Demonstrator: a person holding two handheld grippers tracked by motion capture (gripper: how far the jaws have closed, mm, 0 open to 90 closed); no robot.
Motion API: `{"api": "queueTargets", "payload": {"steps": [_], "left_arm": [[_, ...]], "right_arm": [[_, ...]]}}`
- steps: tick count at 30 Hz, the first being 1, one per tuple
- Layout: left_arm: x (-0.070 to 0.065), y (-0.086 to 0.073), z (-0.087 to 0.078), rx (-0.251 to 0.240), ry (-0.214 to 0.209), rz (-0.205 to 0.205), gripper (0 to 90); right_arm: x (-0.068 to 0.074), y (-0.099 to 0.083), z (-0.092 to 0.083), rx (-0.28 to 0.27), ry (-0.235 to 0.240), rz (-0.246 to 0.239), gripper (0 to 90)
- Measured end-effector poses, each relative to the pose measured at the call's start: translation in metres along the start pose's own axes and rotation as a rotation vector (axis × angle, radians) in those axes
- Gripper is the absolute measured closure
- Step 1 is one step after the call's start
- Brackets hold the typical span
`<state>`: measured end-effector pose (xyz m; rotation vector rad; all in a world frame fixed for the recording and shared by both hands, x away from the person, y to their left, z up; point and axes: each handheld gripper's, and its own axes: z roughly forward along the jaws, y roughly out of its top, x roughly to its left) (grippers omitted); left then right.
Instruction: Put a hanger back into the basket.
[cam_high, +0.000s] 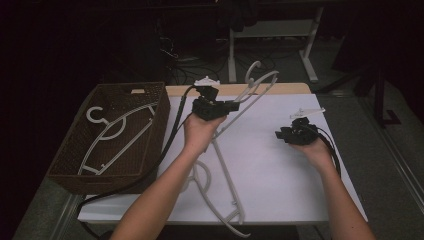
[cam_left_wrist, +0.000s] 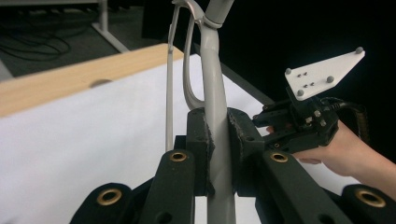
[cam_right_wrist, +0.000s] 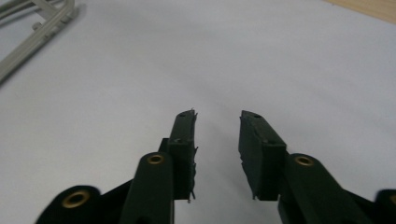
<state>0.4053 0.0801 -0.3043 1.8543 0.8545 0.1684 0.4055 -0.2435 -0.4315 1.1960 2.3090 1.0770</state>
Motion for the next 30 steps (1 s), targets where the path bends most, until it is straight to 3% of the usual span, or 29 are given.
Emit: {"api": "queueTargets", "payload": {"steps": [2,4,5,8,11,12,13,14,15,20,30], "left_arm": [[0.002,0.008,-0.02,0.026,0.023,0.036,80.0],[0.003,0.013,-0.031,0.023,0.019,0.054,80.0],[0.005,0.017,-0.04,0.012,0.004,0.04,80.0],[0.008,0.025,-0.063,0.008,0.034,0.069,80.0],[0.015,0.032,-0.086,0.003,0.045,0.068,80.0],[0.015,0.032,-0.086,0.003,0.045,0.068,80.0],[0.019,0.036,-0.103,0.001,0.071,0.078,80.0],[0.019,0.036,-0.103,0.001,0.071,0.078,80.0],[0.026,0.039,-0.122,-0.018,0.083,0.07,80.0],[0.048,0.036,-0.161,-0.042,0.108,0.036,80.0],[0.097,0.006,-0.229,-0.061,0.189,-0.032,80.0]], "right_arm": [[0.002,0.002,-0.001,-0.005,-0.004,-0.002,58.2],[0.004,0.003,0.0,-0.012,-0.002,-0.004,53.9],[0.005,0.003,0.0,-0.016,-0.005,-0.007,52.5],[0.007,0.005,0.0,-0.023,0.001,-0.01,48.7],[0.008,0.006,0.0,-0.022,0.002,-0.012,46.2],[0.008,0.006,0.0,-0.022,0.002,-0.012,46.2],[0.009,0.007,0.001,-0.024,0.005,-0.014,45.2],[0.009,0.007,0.001,-0.024,0.005,-0.014,45.2],[0.01,0.008,0.001,-0.023,0.003,-0.018,44.5],[0.012,0.01,0.003,-0.021,0.001,-0.026,40.8],[0.016,0.013,0.007,-0.024,-0.003,-0.038,30.7]]}}
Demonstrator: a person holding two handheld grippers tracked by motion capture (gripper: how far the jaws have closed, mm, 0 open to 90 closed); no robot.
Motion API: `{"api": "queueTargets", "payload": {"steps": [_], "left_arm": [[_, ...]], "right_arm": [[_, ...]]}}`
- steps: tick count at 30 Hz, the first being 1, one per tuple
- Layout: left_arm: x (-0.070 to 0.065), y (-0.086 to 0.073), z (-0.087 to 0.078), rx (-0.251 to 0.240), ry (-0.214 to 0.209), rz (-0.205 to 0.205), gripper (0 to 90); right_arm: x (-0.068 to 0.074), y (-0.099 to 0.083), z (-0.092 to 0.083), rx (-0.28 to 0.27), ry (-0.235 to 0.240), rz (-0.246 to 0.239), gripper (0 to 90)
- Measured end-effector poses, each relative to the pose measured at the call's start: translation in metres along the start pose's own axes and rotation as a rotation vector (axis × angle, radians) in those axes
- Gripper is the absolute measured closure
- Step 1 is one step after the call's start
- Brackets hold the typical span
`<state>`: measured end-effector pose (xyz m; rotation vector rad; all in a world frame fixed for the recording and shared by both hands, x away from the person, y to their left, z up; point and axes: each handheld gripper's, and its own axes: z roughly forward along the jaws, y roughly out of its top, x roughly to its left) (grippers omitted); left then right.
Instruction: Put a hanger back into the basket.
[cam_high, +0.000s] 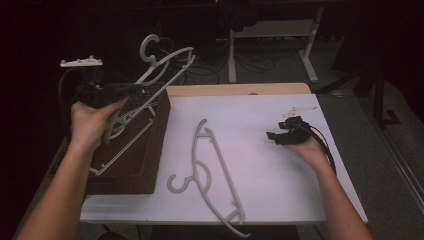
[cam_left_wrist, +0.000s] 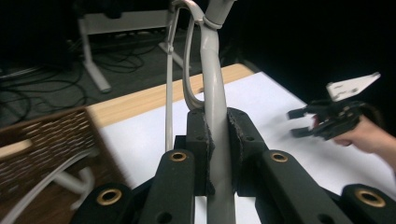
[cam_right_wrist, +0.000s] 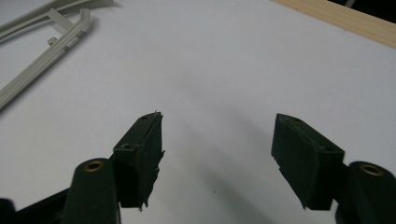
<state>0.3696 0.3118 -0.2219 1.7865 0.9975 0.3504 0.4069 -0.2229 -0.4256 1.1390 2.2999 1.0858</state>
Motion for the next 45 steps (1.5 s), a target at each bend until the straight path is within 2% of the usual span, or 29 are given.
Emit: {"api": "queueTargets", "payload": {"steps": [3,4,5,7,8,10,13,14,15,19,27,28,29,34,35,38,40,41,45], "left_arm": [[0.016,-0.01,-0.014,-0.008,0.01,-0.01,80.0],[0.016,-0.01,-0.014,-0.008,0.01,-0.01,80.0],[0.026,-0.016,-0.022,-0.009,0.013,-0.027,80.0],[0.037,-0.024,-0.029,-0.001,0.026,-0.036,80.0],[0.037,-0.024,-0.029,-0.001,0.026,-0.036,80.0],[0.053,-0.036,-0.036,0.008,0.038,-0.062,80.0],[0.068,-0.046,-0.041,0.02,0.056,-0.093,80.0],[0.068,-0.046,-0.041,0.02,0.056,-0.093,80.0],[0.079,-0.055,-0.044,0.03,0.052,-0.114,80.0],[0.093,-0.069,-0.049,0.052,0.042,-0.156,80.0],[0.111,-0.088,-0.046,0.094,0.011,-0.188,80.0],[0.114,-0.091,-0.044,0.103,-0.003,-0.193,80.0],[0.119,-0.097,-0.04,0.12,-0.028,-0.215,80.0],[0.128,-0.109,-0.03,0.161,-0.022,-0.241,79.5],[0.131,-0.114,-0.027,0.169,0.009,-0.23,78.6],[0.136,-0.118,-0.025,0.161,0.014,-0.244,54.1],[0.138,-0.119,-0.026,0.17,0.039,-0.226,56.7],[0.138,-0.119,-0.026,0.17,0.046,-0.217,54.9],[0.131,-0.111,-0.03,0.147,0.113,-0.156,41.3]], "right_arm": [[0.001,0.001,0.0,-0.005,0.005,-0.005,26.4],[0.001,0.001,0.0,-0.005,0.005,-0.005,26.4],[0.003,0.002,0.001,-0.004,0.008,-0.011,23.4],[0.004,0.002,0.002,-0.002,0.011,-0.02,21.3],[0.004,0.002,0.002,-0.002,0.011,-0.02,21.3],[0.006,0.003,0.003,0.002,0.009,-0.025,19.5],[0.006,0.003,0.003,0.005,0.008,-0.033,19.5],[0.007,0.003,0.003,0.005,0.007,-0.035,19.5],[0.007,0.003,0.003,0.006,0.005,-0.037,19.5],[0.006,0.003,0.003,0.01,0.0,-0.033,19.5],[0.007,0.003,0.005,0.018,-0.006,-0.04,19.5],[0.007,0.003,0.005,0.018,-0.006,-0.04,19.5],[0.007,0.003,0.005,0.02,-0.007,-0.043,19.5],[0.007,0.003,0.005,0.022,-0.009,-0.039,19.5],[0.007,0.002,0.005,0.025,-0.01,-0.037,19.5],[0.007,0.002,0.005,0.026,-0.011,-0.037,19.5],[0.007,0.002,0.004,0.024,-0.011,-0.038,19.5],[0.007,0.003,0.004,0.023,-0.012,-0.038,19.5],[0.007,0.003,0.004,0.021,-0.013,-0.041,19.5]]}}
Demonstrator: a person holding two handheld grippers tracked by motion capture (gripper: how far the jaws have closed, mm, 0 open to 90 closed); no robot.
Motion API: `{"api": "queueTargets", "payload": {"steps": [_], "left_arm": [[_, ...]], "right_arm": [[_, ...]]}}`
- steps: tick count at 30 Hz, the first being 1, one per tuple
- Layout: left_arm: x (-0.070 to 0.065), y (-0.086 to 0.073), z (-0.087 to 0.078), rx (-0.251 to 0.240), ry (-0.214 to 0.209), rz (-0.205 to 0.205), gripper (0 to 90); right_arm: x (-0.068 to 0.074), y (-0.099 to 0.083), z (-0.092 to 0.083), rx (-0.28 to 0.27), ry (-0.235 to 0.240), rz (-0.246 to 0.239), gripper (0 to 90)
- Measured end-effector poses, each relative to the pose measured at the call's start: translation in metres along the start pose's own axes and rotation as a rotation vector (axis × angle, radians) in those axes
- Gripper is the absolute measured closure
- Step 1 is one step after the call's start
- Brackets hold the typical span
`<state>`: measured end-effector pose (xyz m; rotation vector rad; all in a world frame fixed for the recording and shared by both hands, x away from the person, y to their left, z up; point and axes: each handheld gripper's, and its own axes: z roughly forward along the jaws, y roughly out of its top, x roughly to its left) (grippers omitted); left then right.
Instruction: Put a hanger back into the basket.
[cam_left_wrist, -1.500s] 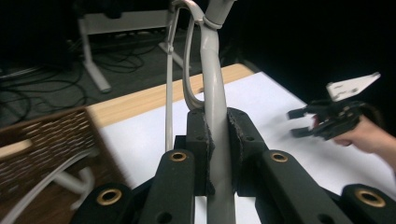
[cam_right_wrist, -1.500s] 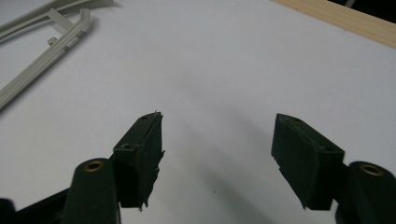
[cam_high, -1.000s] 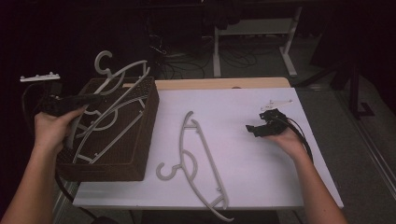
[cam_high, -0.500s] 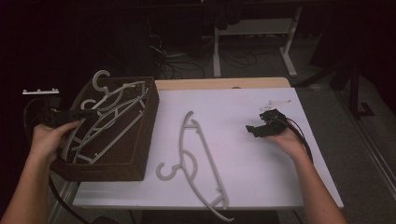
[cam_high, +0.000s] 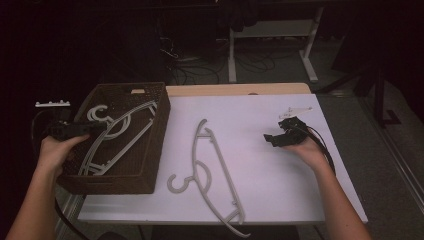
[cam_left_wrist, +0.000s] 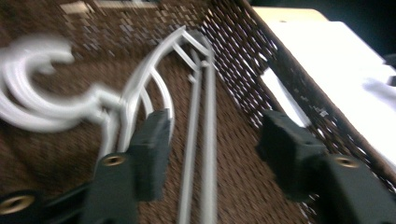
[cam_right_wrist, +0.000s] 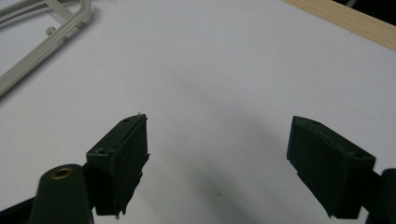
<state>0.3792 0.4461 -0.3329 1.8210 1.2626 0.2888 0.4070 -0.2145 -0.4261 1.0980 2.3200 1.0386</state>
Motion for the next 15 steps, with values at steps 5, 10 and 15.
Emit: {"api": "queueTargets", "payload": {"steps": [5,10,15], "left_arm": [[-0.02,0.013,-0.006,-0.03,-0.023,0.055,32.1],[-0.057,0.024,0.004,-0.054,-0.096,0.101,23.0],[-0.1,0.036,0.021,-0.066,-0.152,0.172,16.1]], "right_arm": [[0.001,0.001,-0.001,-0.002,0.0,-0.002,19.6],[0.0,0.002,-0.003,-0.004,0.004,0.006,19.6],[0.001,0.005,-0.006,-0.009,0.007,0.001,20.4]]}}
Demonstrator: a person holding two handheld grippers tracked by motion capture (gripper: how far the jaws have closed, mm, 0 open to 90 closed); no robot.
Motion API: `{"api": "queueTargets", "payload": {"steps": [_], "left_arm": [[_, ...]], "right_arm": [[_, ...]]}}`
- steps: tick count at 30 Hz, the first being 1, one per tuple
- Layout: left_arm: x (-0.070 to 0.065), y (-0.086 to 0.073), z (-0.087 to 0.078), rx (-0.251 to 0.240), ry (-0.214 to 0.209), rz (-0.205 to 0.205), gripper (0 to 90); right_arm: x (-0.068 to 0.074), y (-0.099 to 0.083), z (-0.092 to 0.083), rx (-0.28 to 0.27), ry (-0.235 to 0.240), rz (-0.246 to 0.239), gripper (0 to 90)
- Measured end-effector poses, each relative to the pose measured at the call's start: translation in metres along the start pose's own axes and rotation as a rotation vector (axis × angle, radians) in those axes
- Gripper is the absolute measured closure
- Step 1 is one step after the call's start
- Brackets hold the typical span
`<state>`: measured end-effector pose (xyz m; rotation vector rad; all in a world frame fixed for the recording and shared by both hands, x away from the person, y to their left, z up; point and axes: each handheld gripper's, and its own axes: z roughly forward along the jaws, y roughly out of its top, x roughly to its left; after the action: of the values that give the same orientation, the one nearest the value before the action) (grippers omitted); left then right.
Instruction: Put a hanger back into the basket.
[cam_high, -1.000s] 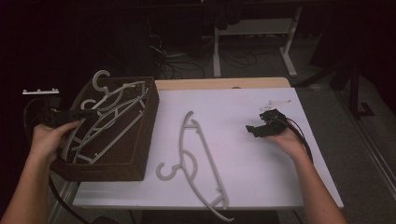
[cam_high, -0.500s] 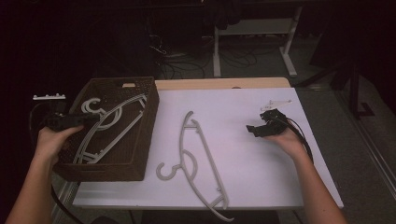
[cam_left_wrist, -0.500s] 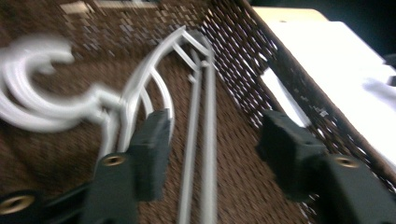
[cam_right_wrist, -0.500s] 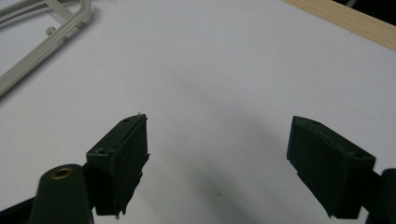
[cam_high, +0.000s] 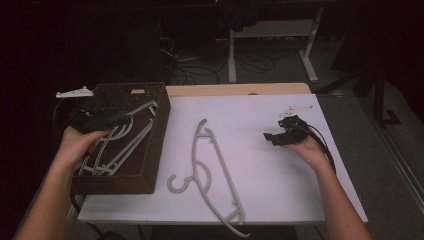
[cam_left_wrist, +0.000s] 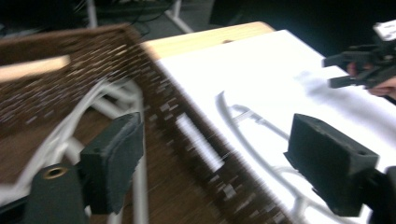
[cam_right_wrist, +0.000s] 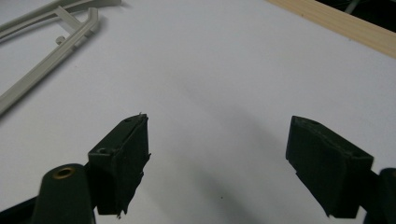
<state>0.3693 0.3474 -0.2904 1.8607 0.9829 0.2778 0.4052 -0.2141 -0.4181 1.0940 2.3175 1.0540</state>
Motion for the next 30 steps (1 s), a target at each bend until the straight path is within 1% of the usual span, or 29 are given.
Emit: {"api": "queueTargets", "payload": {"steps": [4,6,7,9,10,11,12,14,15,17,19,21,23,25,27,28,29,30], "left_arm": [[-0.029,0.011,0.019,-0.034,-0.052,0.037,13.9],[-0.042,0.014,0.028,-0.049,-0.079,0.05,13.3],[-0.048,0.015,0.033,-0.056,-0.087,0.056,13.3],[-0.061,0.016,0.043,-0.071,-0.102,0.064,12.6],[-0.061,0.016,0.043,-0.071,-0.102,0.064,12.2],[-0.072,0.016,0.052,-0.08,-0.114,0.068,12.2],[-0.078,0.016,0.057,-0.08,-0.115,0.072,11.7],[-0.088,0.013,0.068,-0.079,-0.129,0.077,10.8],[-0.091,0.012,0.071,-0.078,-0.134,0.079,10.0],[-0.096,0.009,0.079,-0.072,-0.148,0.072,9.0],[-0.1,0.005,0.087,-0.062,-0.146,0.067,6.3],[-0.103,0.001,0.094,-0.051,-0.138,0.076,4.3],[-0.107,-0.003,0.098,-0.043,-0.139,0.08,2.5],[-0.11,-0.006,0.101,-0.037,-0.137,0.095,2.5],[-0.112,-0.008,0.103,-0.046,-0.145,0.097,2.5],[-0.113,-0.009,0.105,-0.053,-0.148,0.096,2.5],[-0.113,-0.009,0.105,-0.053,-0.148,0.096,2.5],[-0.113,-0.009,0.108,-0.037,-0.154,0.109,2.5]], "right_arm": [[0.002,0.001,-0.003,-0.002,0.006,0.004,23.1],[0.004,0.002,-0.004,-0.001,0.01,-0.003,27.6],[0.005,0.002,-0.005,0.001,0.012,-0.006,30.8],[0.009,0.003,-0.006,0.006,0.029,-0.01,40.2],[0.009,0.003,-0.006,0.006,0.029,-0.01,40.2],[0.011,0.004,-0.006,0.009,0.037,-0.02,45.6],[0.017,0.006,-0.006,0.009,0.061,-0.038,54.7],[0.023,0.009,-0.006,0.008,0.081,-0.059,63.8],[0.028,0.011,-0.005,0.007,0.097,-0.068,68.0],[0.034,0.013,-0.005,0.007,0.108,-0.086,75.3],[0.041,0.016,-0.004,0.004,0.124,-0.109,82.5],[0.046,0.019,-0.003,0.005,0.137,-0.122,88.5],[0.052,0.023,0.0,0.008,0.148,-0.136,88.6],[0.057,0.027,0.006,0.002,0.168,-0.136,88.5],[0.063,0.035,0.015,-0.003,0.191,-0.134,88.5],[0.066,0.037,0.018,0.0,0.197,-0.134,88.5],[0.066,0.037,0.018,0.0,0.197,-0.134,88.5],[0.07,0.042,0.025,-0.005,0.211,-0.143,88.5]]}}
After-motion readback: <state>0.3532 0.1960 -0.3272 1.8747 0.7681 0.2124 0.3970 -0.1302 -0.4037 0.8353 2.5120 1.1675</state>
